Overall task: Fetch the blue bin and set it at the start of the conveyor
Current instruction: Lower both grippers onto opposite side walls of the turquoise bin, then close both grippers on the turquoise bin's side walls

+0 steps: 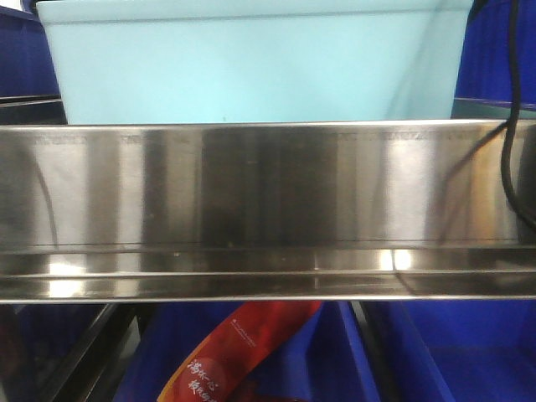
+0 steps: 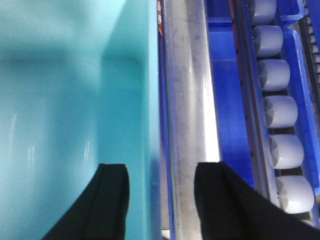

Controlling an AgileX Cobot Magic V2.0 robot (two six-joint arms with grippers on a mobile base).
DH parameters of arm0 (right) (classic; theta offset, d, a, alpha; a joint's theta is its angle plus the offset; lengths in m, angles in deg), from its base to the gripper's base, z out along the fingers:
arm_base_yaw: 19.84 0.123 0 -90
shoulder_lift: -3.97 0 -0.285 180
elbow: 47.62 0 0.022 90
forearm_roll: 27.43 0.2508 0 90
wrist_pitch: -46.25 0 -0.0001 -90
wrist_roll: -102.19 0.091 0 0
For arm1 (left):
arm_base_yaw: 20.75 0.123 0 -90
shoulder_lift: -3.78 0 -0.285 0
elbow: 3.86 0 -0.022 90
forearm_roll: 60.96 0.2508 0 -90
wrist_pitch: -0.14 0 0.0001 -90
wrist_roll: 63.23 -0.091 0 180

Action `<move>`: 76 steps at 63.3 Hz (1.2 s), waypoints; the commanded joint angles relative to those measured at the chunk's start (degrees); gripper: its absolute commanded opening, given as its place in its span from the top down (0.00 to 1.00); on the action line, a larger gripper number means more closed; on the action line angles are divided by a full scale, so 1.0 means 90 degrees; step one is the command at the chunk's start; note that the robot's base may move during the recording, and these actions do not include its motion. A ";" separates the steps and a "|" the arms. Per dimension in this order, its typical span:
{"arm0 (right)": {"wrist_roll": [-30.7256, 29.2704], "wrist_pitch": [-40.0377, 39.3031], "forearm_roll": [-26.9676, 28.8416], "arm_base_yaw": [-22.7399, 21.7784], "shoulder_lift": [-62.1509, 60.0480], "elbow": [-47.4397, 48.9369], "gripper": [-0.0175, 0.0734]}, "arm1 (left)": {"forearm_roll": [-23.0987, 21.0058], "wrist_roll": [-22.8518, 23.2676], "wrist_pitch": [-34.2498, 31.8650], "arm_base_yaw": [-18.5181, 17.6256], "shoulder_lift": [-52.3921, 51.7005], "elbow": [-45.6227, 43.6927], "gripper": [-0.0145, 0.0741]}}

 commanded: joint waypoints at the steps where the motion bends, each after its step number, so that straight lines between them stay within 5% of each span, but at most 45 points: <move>1: -0.0027 0.0083 -0.0025 -0.0042 -0.0030 0.0070 0.57 | 0.0031 0.0006 -0.0055 -0.0012 -0.0031 -0.0053 0.54; 76: -0.0065 0.0153 0.0169 -0.0042 -0.0030 0.0070 0.57 | 0.0054 0.0022 0.0046 0.0058 0.0093 -0.0053 0.54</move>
